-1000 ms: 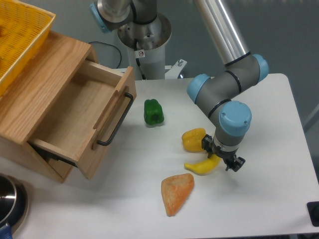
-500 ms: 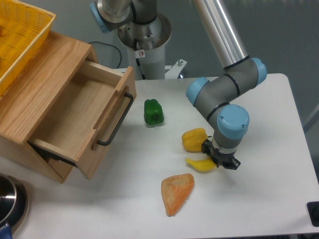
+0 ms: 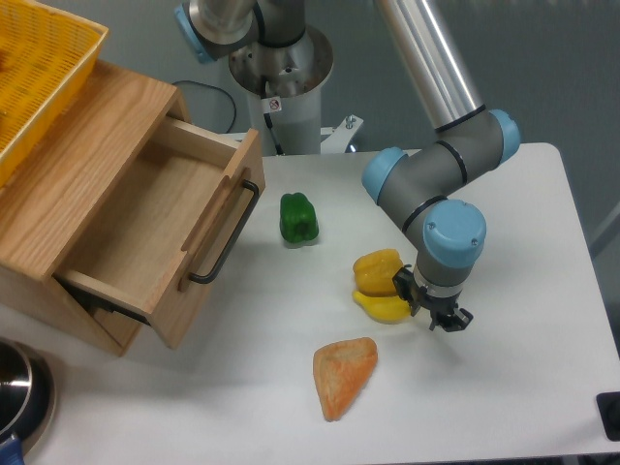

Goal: Pick up the banana

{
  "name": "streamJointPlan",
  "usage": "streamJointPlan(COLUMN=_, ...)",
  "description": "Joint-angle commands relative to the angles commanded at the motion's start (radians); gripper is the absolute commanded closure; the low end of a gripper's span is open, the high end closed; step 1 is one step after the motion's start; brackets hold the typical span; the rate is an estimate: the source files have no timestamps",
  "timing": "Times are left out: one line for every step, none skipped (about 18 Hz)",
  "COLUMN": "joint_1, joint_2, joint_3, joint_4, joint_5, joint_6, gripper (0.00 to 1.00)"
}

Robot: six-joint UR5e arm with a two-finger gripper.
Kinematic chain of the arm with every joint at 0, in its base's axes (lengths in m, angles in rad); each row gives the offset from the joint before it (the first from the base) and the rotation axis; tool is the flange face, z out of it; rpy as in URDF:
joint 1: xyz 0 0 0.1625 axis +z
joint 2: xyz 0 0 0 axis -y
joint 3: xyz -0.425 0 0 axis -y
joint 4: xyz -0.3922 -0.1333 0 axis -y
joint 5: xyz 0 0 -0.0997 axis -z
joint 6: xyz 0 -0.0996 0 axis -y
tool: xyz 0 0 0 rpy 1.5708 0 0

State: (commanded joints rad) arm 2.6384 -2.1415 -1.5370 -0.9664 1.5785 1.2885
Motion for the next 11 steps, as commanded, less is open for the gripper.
streamJointPlan(joint_1=0.000, joint_2=0.003, joint_3=-0.003, joint_4=-0.002, joint_5=0.000, joint_6=0.002, gripper=0.27)
streamJointPlan(joint_1=0.000, joint_2=0.003, joint_3=-0.008, joint_4=-0.002, joint_5=0.001, joint_6=0.002, gripper=0.27)
streamJointPlan(joint_1=0.000, joint_2=0.005, joint_3=-0.015, joint_4=-0.003, joint_5=0.002, joint_6=0.003, gripper=0.27)
streamJointPlan(joint_1=0.000, joint_2=0.008, joint_3=-0.020, joint_4=-0.003, joint_5=0.003, joint_6=0.003, gripper=0.27)
streamJointPlan(joint_1=0.000, joint_2=0.008, joint_3=-0.023, joint_4=-0.003, joint_5=0.003, joint_6=0.003, gripper=0.27)
streamJointPlan(joint_1=-0.002, joint_2=0.006, joint_3=-0.031, joint_4=-0.003, joint_5=0.006, joint_6=0.003, gripper=0.27)
streamJointPlan(joint_1=-0.003, joint_2=0.005, joint_3=-0.047, joint_4=-0.002, joint_5=0.008, joint_6=0.006, gripper=0.27)
streamJointPlan(joint_1=-0.003, joint_2=0.005, joint_3=-0.061, joint_4=-0.002, joint_5=0.009, joint_6=0.011, gripper=0.27)
streamJointPlan(joint_1=-0.003, joint_2=0.005, joint_3=-0.074, joint_4=-0.002, joint_5=0.009, joint_6=0.014, gripper=0.27)
streamJointPlan(joint_1=-0.003, joint_2=0.006, joint_3=-0.077, joint_4=-0.003, joint_5=0.012, joint_6=0.015, gripper=0.27)
streamJointPlan(joint_1=-0.005, joint_2=0.008, joint_3=-0.084, joint_4=-0.005, joint_5=0.012, joint_6=0.014, gripper=0.27)
